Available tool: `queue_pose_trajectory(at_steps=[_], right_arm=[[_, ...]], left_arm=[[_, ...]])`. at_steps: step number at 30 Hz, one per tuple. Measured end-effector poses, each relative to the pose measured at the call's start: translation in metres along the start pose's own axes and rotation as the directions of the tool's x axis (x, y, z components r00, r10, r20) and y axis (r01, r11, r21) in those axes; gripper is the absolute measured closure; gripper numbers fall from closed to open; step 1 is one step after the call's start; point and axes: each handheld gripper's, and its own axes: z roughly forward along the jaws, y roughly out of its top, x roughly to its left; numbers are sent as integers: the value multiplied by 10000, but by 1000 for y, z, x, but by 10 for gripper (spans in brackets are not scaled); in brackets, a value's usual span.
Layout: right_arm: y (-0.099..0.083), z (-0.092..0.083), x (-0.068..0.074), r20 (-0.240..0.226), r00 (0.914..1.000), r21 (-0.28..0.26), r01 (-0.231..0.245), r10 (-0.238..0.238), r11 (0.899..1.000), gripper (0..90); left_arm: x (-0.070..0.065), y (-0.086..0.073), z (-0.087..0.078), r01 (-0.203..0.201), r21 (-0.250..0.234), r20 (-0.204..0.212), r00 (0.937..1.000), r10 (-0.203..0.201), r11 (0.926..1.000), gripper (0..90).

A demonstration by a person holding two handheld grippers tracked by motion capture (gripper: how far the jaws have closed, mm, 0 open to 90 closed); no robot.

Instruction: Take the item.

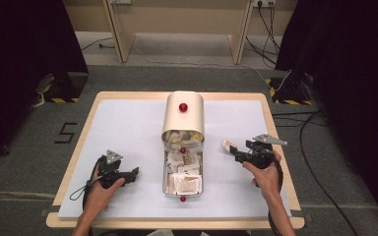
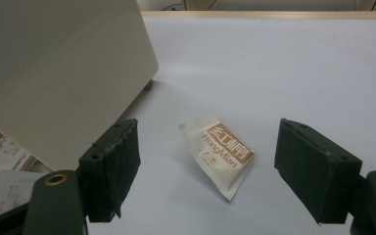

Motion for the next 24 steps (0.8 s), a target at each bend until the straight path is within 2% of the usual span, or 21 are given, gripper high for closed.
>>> queue_pose_trajectory(at_steps=[3, 10, 24], right_arm=[[-1, -1, 0, 33, 10000, 1, 75, -75, 10000, 249], [-1, -7, 1, -46, 9999, -15, -140, 140, 9999, 210], [-7, -13, 6, -44, 10000, 173, -1, 1, 9999, 181]], left_arm=[[0, 0, 0, -2, 0, -1, 10000, 2, 10000, 93], [0, 0, 0, -3, -2, -1, 10000, 3, 10000, 93], [0, 0, 0, 0, -3, -1, 10000, 0, 10000, 93]])
